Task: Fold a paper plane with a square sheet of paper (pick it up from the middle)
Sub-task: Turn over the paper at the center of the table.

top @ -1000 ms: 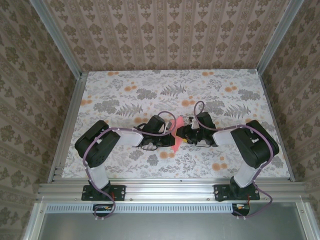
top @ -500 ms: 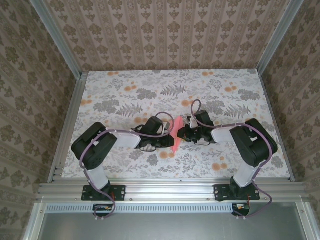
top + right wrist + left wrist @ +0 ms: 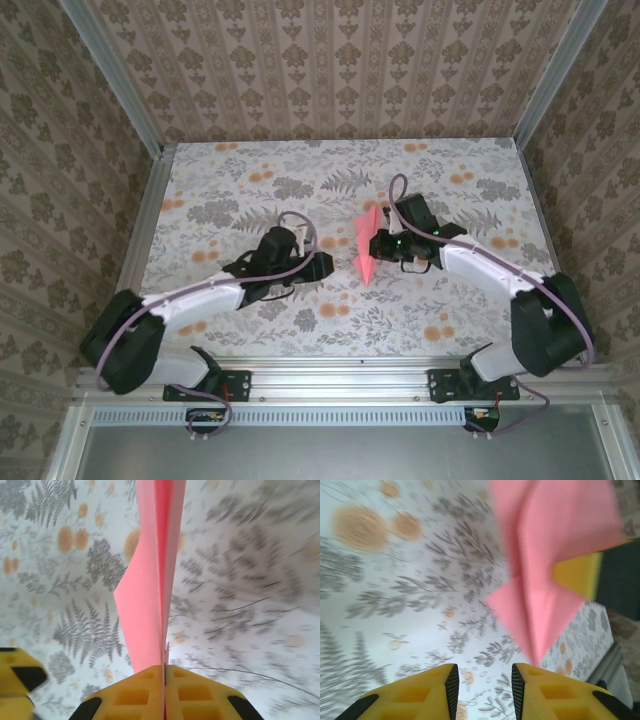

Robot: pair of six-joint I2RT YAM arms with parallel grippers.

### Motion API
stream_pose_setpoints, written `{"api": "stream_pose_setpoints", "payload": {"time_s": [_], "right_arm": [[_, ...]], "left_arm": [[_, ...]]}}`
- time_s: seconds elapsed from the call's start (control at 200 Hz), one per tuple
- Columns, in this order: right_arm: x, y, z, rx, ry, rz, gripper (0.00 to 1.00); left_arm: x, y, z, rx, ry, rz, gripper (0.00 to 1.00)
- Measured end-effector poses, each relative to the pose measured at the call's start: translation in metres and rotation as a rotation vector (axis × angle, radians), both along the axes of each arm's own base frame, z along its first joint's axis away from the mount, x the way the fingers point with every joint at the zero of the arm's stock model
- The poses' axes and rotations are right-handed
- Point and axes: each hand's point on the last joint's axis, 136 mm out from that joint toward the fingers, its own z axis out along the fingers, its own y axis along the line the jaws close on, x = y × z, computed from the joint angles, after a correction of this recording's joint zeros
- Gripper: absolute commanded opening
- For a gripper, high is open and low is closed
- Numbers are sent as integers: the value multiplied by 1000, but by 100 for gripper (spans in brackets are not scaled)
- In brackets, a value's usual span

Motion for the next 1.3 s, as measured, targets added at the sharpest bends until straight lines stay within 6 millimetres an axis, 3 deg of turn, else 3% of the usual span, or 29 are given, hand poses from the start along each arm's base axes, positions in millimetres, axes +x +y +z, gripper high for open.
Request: {"api": "stream_pose_setpoints", "payload": {"time_s": [0.105, 0.23, 0.33, 0.435, 0.53, 0.67, 0.8, 0.94, 1.0, 1.08, 1.175, 1.245, 1.27, 1.3], "right_arm": [[-1, -25, 23, -269, -70, -1, 8], [-10, -50, 37, -572, -89, 36, 8], [-14, -62, 33, -766, -59, 77, 11], [-15, -63, 15, -921, -5, 129, 9], [-20, -48, -6, -1013, 29, 187, 9], [-25, -11, -38, -1104, 48, 261, 11], [-33, 28, -64, -1132, 38, 306, 17], [-52, 55, -85, -1101, 61, 344, 24], [-59, 64, -92, -1065, 81, 358, 36], [-66, 74, -98, -998, 112, 367, 40], [-72, 85, -102, -917, 142, 383, 55], [-77, 91, -98, -848, 152, 394, 61], [-79, 92, -95, -818, 155, 400, 65], [-82, 94, -90, -776, 156, 405, 77]], "left_arm": [[7, 32, 4, 26, -29, 103, 37], [10, 68, 0, 56, -39, 214, 38], [9, 91, -4, 73, -42, 288, 40], [8, 109, -3, 79, -51, 350, 40], [6, 121, 2, 74, -66, 392, 41], [4, 134, 8, 66, -86, 433, 43], [1, 143, 8, 72, -87, 455, 44], [-3, 149, 6, 79, -79, 470, 45], [-4, 150, 5, 79, -78, 470, 46], [-5, 150, 4, 80, -77, 470, 47], [-5, 149, 2, 83, -71, 466, 47], [-5, 148, -3, 93, -52, 455, 48], [-6, 147, -6, 100, -43, 451, 48], [-6, 146, -9, 107, -32, 446, 48]]}}
